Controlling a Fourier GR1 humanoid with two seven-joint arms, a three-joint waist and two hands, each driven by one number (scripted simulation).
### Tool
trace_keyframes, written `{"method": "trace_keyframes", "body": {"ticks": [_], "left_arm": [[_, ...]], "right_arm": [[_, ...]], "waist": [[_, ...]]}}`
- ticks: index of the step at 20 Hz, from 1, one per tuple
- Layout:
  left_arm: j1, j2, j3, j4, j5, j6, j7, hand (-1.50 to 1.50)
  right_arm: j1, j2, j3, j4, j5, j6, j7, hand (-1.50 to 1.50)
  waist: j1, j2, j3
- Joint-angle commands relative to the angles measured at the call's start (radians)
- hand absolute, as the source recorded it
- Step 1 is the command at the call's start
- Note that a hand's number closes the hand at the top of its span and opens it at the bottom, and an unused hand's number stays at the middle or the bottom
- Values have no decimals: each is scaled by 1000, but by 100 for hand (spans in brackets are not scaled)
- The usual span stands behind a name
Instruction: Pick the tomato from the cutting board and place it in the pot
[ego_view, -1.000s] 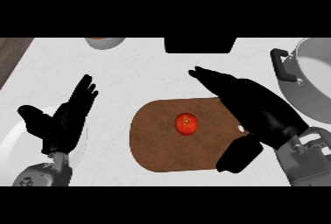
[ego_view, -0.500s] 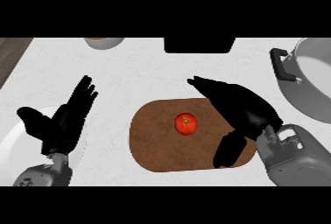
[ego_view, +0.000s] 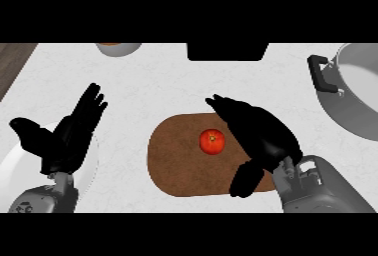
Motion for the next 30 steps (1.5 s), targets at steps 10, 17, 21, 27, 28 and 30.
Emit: {"method": "trace_keyframes", "body": {"ticks": [10, 17, 21, 27, 28, 30], "left_arm": [[65, -50, -8, 14, -32, -39, -63, 0], [-1, -47, 19, 4, -29, -37, 6, 0], [-12, -83, 3, 47, -71, -21, -31, 0], [27, -49, 45, 11, -33, -71, -33, 0], [-6, -56, 31, -15, -54, -48, 19, 0], [-41, -53, 53, 43, -60, -48, -2, 0]], "right_arm": [[19, 186, 7, 133, 211, 25, 33, -150], [17, 188, -42, 281, 280, 24, -58, -150], [10, 270, -22, 322, 342, 33, -65, -150], [35, 238, -19, 424, 412, 37, -131, -150], [14, 305, -3, 427, 435, 50, -58, -150], [74, 263, 6, 390, 436, 82, -84, -150]], "waist": [[3, 1, 0], [2, 1, 0], [0, 1, 0], [2, 1, 0], [2, 1, 0], [-3, 1, 0]]}}
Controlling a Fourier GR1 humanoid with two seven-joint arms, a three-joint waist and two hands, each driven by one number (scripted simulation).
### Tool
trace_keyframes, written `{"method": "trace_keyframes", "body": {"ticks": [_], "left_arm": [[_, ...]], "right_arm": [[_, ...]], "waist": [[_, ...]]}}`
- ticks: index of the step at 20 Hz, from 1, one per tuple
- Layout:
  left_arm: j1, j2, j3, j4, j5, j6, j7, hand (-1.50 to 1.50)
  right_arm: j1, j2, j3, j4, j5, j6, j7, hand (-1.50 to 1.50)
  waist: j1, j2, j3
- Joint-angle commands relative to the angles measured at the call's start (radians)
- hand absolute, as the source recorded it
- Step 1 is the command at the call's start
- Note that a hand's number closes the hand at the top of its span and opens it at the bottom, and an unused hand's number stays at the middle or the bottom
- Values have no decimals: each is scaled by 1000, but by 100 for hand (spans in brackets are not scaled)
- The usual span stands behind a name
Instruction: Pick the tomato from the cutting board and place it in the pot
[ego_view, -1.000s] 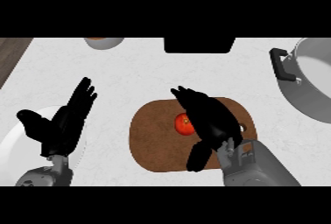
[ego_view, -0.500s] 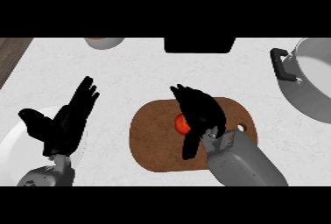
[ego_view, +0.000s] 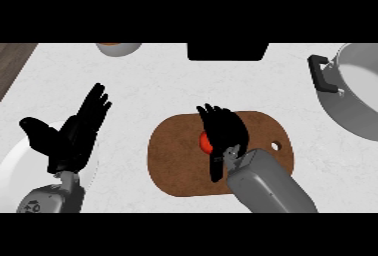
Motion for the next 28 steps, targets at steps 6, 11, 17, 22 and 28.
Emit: {"method": "trace_keyframes", "body": {"ticks": [6, 11, 17, 22, 28], "left_arm": [[48, -41, -20, -25, -37, 6, -4, 0], [44, 24, 50, 2, 27, -73, -33, 0], [-42, 7, 62, 21, 10, -53, 29, 0], [70, -32, 7, -53, -28, -29, -4, 0], [78, -14, 93, -47, 0, 5, -4, 0]], "right_arm": [[-8, 43, -43, 78, 63, 46, -21, -150], [44, 40, -21, 85, 48, -69, -202, 150], [29, 37, -25, 127, 133, -83, -281, 150], [120, -86, -94, -6, 112, -90, -257, 150], [267, -460, -544, 64, 5, -186, -307, 150]], "waist": [[1, 0, 0], [3, 0, 0], [-2, 0, 0], [-11, -4, 0], [-132, -10, 5]]}}
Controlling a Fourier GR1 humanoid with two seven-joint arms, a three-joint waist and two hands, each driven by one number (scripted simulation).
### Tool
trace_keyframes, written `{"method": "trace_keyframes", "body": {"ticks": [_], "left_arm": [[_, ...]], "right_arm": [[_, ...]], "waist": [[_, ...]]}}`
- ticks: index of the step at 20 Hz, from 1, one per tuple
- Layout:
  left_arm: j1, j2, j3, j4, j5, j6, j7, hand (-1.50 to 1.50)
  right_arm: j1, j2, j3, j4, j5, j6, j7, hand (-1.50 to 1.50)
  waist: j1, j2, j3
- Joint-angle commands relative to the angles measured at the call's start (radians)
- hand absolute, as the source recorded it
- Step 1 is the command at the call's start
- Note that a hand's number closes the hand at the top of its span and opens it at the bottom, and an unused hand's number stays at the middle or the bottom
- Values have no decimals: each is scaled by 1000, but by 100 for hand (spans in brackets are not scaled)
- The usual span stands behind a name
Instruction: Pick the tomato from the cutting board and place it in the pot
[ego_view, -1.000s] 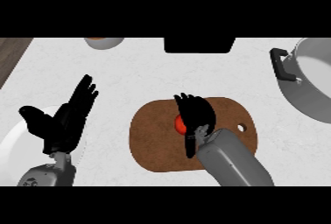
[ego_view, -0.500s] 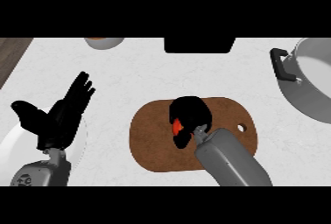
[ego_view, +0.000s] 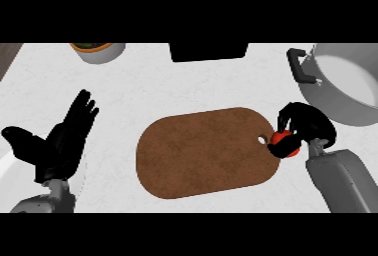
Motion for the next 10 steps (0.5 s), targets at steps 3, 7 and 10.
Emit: {"method": "trace_keyframes", "body": {"ticks": [3, 7, 10], "left_arm": [[27, 15, 18, 0, 1, -6, -13, 0], [1, 5, -3, -13, 8, -15, 2, 0], [21, -6, -24, -11, -12, -14, -10, 0]], "right_arm": [[179, -329, -350, 50, -101, -70, -162, 150], [252, -485, -521, 94, -105, -166, -286, 150], [364, -504, -624, 16, -159, -206, -374, 150]], "waist": [[-5, 3, 0], [23, 4, -1], [41, 1, -3]]}}
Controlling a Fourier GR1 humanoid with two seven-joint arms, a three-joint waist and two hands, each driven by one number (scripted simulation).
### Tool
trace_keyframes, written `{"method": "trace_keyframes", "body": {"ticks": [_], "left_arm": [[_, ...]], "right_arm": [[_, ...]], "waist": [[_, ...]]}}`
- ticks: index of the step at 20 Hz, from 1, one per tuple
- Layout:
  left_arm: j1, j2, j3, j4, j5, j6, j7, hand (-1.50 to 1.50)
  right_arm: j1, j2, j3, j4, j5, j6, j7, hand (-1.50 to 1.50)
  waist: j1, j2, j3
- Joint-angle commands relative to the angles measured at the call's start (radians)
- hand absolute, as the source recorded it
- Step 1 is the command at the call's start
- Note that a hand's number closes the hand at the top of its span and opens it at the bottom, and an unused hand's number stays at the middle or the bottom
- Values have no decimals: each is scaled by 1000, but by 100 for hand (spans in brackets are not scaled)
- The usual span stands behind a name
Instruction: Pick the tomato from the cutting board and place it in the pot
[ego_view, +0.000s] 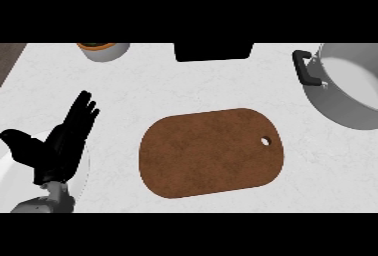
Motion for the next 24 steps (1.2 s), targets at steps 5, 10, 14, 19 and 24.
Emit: {"method": "trace_keyframes", "body": {"ticks": [5, 10, 14, 19, 24], "left_arm": [[-23, 1, -14, -6, -11, -6, 15, 0], [-35, -15, -16, 35, -10, -9, -13, 0], [-66, -38, -44, 16, -39, 26, 35, 0], [-15, -44, -64, -6, -50, 2, -4, 0], [-22, -32, -45, 10, -24, -26, -4, 0]], "right_arm": [[115, -156, -305, -155, -193, 53, -161, 150], [100, -160, -390, -268, -242, 34, -222, 150], [3, -190, -430, -308, -337, 103, -180, 150], [-142, -215, -305, -249, -304, 104, -47, 150], [-348, -310, -203, 5, -297, 111, -33, 150]], "waist": [[25, -2, -3], [33, 1, -3], [49, 3, -2], [69, 7, -2], [83, 10, -2]]}}
